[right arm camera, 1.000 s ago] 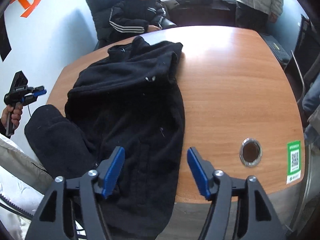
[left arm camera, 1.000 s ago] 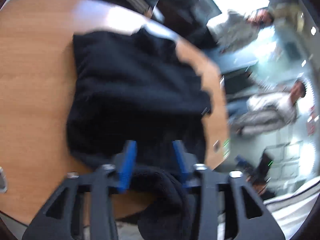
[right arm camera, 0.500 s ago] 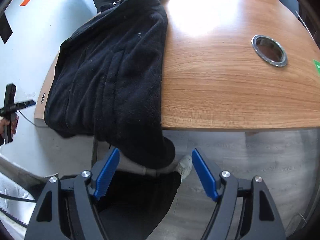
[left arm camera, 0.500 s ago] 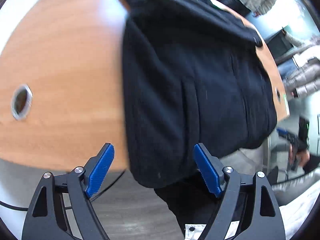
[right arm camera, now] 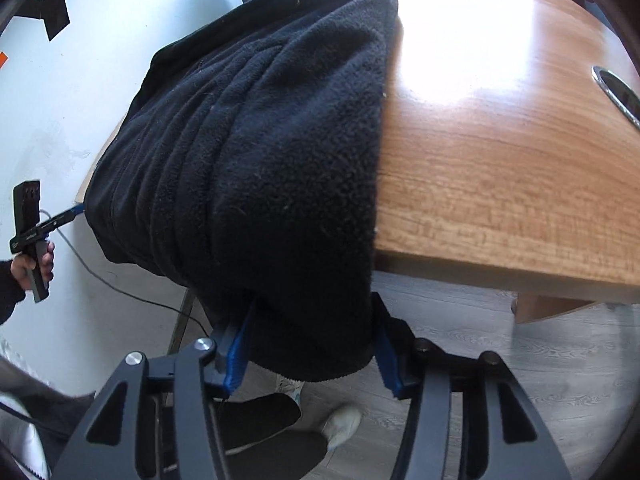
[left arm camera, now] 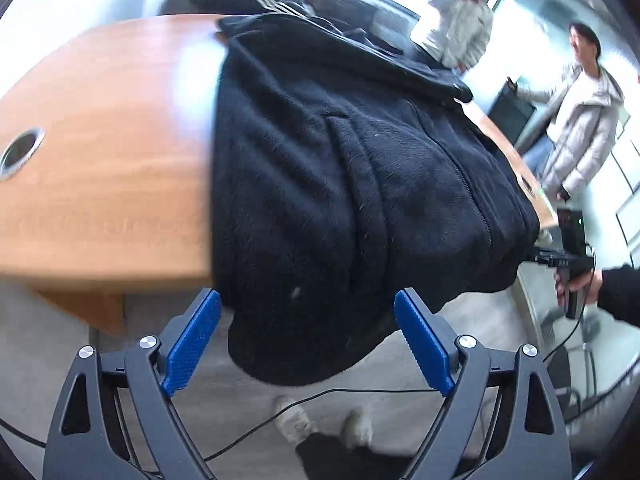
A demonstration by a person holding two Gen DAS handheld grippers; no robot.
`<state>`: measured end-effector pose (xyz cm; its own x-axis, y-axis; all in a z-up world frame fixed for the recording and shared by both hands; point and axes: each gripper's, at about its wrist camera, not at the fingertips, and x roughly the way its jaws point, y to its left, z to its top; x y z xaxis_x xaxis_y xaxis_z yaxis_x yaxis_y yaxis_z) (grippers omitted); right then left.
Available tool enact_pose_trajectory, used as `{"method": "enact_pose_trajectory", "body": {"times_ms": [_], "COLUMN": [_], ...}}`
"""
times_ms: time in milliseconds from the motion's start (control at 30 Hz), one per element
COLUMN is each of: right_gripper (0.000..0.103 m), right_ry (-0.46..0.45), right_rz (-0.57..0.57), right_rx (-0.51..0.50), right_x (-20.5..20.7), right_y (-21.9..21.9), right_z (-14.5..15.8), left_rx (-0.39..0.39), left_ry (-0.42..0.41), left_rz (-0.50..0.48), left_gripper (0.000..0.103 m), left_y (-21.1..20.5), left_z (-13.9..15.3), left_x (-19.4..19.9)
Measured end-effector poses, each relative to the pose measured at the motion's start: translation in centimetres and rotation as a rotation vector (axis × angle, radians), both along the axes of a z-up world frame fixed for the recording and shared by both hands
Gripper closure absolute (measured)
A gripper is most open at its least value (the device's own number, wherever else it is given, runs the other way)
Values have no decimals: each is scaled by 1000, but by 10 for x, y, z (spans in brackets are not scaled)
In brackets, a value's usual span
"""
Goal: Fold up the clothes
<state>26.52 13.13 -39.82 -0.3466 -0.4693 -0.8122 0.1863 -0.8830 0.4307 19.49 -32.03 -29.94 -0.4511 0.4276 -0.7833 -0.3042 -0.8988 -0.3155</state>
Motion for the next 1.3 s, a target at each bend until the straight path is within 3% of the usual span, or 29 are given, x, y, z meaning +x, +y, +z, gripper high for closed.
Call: {"method": "enact_pose_trajectory", "body": {"times_ms": [167, 367, 433, 500, 533, 567, 667, 733, 967, 1100, 1300], "right_gripper": [34, 34, 34, 51, 77, 86, 91, 92, 93, 94, 94], "right_ry": [38, 112, 150, 190, 208, 220, 210, 200, 247, 295, 354], "right_rz": [10, 68, 72, 85, 106, 125, 172, 181, 226, 258, 257], "right_rx": [29, -34, -76, -111, -132, -129, -103, -99, -211, -257, -273], "right_x": [8, 8, 6, 7, 10, 15, 37, 53, 72, 67, 13], "right_y": [0, -4, -3, -2, -3, -5, -12, -8, 11, 15, -8], "right_z": [-4, -18, -23, -23, -21, -18, -5, 11, 110, 160, 220], "left_rx": [0, 72, 89, 105, 112, 116, 144, 162, 280, 359, 430], "left_ry": [10, 137, 162, 164, 164, 159, 126, 106, 64, 42, -42], "left_rz": [20, -55, -79, -122, -143, -162, -174, -158, -158, -177, -188], "left_gripper": [13, 13, 18, 30, 41, 57, 83, 92, 94, 94, 94], "left_y": [-6, -8, -9, -9, -8, -8, -11, -12, -22, -11, -1], "left_z": [-39, -61, -64, -60, -59, -56, -43, -33, 31, 71, 128], "left_x": [-1, -6, -7, -4, -3, 0, 6, 7, 3, -15, -65]}}
